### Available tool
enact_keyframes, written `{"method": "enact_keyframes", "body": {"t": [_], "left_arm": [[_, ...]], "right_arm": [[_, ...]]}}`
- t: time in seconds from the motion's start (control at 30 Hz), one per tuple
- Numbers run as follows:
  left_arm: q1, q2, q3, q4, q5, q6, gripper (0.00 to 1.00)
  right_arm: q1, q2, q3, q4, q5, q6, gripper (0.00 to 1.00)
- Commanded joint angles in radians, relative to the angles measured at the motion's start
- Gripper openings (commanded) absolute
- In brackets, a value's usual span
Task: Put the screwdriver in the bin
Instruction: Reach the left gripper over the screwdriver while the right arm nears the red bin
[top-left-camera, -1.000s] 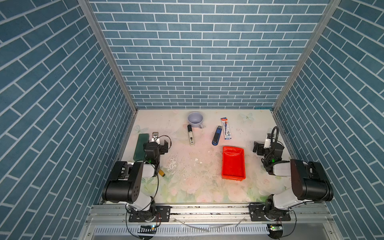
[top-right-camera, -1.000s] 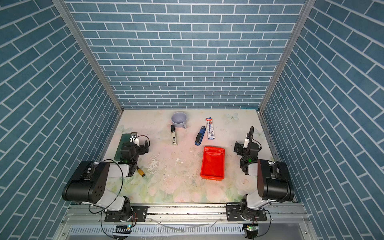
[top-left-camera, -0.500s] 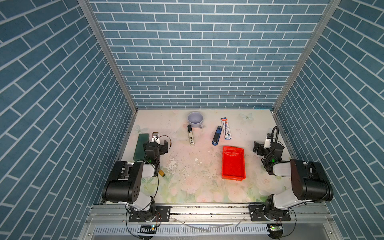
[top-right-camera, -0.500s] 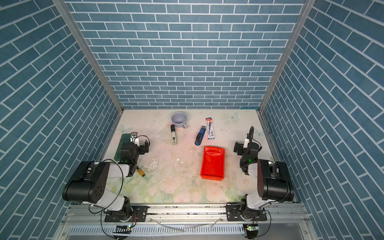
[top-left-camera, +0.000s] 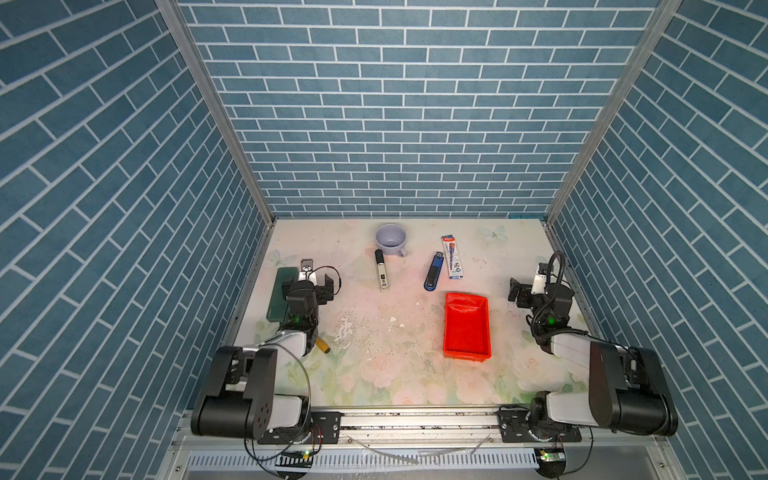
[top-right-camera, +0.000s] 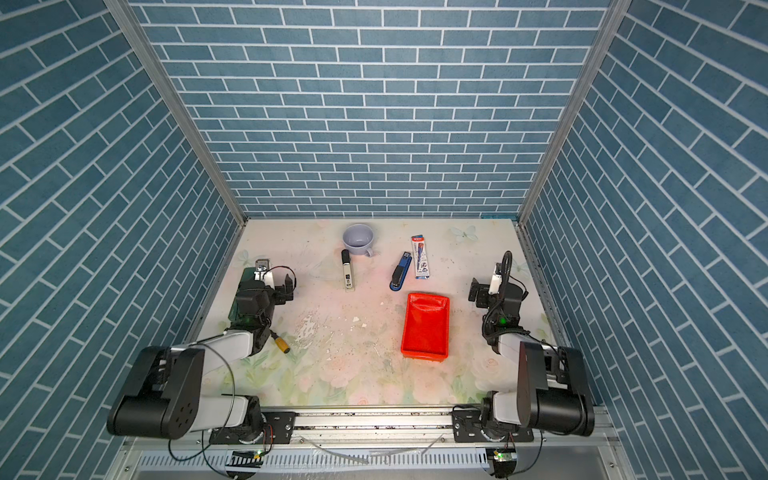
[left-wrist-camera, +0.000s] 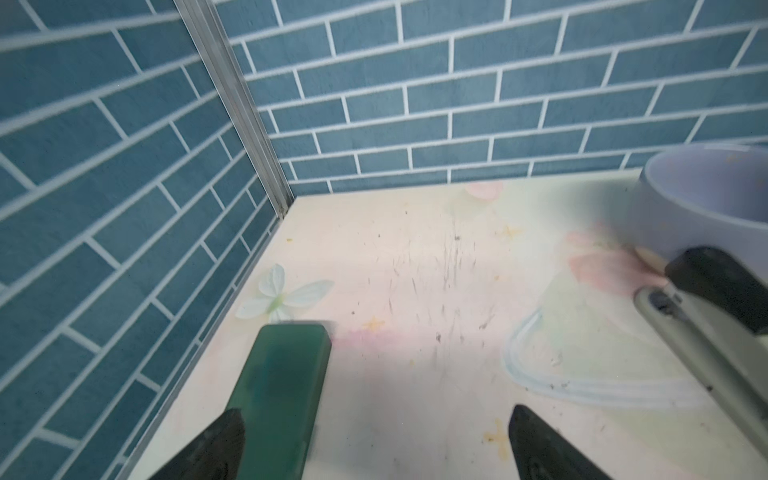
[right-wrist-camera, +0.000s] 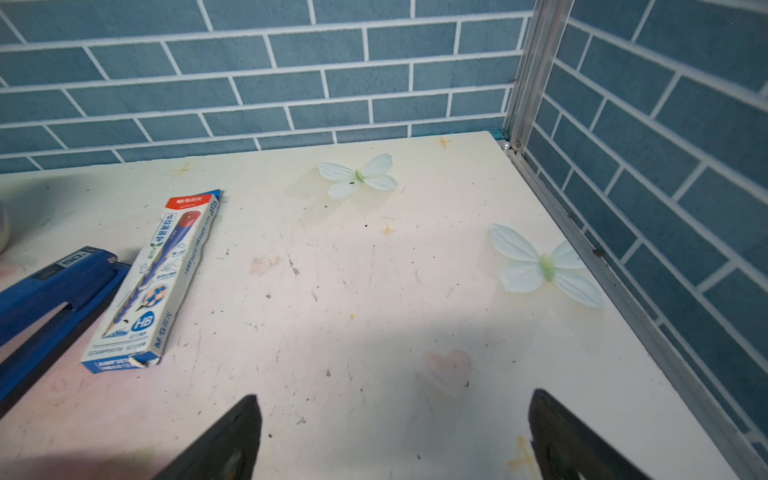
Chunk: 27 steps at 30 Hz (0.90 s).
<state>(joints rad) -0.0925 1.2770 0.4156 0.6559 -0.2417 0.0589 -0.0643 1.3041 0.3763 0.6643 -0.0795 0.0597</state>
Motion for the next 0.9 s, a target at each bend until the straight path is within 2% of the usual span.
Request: {"method": "enact_keyframes", "body": {"t": [0.0, 0.17, 0.27, 0.33, 0.5, 0.87], "left_arm": [[-0.013, -0.095, 0.056, -0.217, -0.041, -0.067, 1.0], [-0.022, -0.249, 0.153, -0.523, -0.029, -0.181, 1.0], [-0.022, -0.311, 0.222, -0.777, -0.05, -0.289, 1.0], [-0.023, -0.34, 0.248, -0.91, -0.057, -0.35, 1.0], [-0.023, -0.348, 0.309, -1.193, -0.128, -0.546, 1.0], [-0.003, -0.241, 0.33, -1.388, -0.066, -0.71, 0.99]], "right_arm": [[0.017, -0.078, 0.062, -0.126, -0.04, 0.002, 0.99], [0.085, -0.165, 0.102, -0.229, -0.042, -0.019, 0.99], [0.169, -0.2, 0.142, -0.307, -0.056, -0.104, 0.99], [0.229, -0.212, 0.17, -0.354, -0.059, -0.154, 0.99], [0.356, -0.205, 0.213, -0.372, -0.077, -0.17, 0.99], [0.697, -0.081, 0.358, -0.415, -0.161, -0.204, 0.99]]}}
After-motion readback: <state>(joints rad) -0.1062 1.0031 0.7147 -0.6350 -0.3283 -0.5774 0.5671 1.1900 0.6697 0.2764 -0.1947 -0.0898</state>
